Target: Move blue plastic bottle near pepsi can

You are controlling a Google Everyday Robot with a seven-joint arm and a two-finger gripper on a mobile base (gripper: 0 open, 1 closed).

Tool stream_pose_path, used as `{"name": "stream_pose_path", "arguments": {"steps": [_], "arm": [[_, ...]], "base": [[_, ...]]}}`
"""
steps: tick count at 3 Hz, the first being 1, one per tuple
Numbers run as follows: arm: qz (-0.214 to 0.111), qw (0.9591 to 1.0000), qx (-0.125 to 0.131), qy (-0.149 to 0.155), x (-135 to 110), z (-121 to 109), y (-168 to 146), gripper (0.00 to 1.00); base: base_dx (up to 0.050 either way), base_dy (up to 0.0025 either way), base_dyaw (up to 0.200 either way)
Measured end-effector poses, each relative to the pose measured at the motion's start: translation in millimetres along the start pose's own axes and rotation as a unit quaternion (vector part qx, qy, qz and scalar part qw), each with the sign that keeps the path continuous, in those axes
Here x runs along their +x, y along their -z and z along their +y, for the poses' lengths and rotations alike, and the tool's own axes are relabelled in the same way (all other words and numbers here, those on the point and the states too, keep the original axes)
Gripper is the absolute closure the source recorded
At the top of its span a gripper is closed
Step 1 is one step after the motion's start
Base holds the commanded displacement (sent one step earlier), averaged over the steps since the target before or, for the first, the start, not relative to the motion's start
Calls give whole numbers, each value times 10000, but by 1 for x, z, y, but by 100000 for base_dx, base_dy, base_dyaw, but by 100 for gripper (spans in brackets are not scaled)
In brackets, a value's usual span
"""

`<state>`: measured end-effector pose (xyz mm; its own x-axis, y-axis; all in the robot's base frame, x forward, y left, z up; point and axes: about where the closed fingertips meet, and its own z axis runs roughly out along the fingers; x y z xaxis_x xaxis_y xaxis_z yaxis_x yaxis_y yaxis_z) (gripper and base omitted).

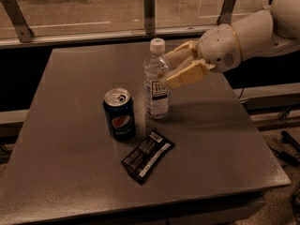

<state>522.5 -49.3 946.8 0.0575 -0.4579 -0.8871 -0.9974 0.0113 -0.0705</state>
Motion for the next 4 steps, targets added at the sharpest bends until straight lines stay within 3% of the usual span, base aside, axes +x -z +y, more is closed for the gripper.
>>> {"name": "stream_pose_path", "arguments": {"steps": [3,4], "arm": [[2,9998,-3,179,-2,9,-10,12],[61,9998,-6,177,1,11,-16,0]], "base": [[0,0,0],[0,0,0]]}}
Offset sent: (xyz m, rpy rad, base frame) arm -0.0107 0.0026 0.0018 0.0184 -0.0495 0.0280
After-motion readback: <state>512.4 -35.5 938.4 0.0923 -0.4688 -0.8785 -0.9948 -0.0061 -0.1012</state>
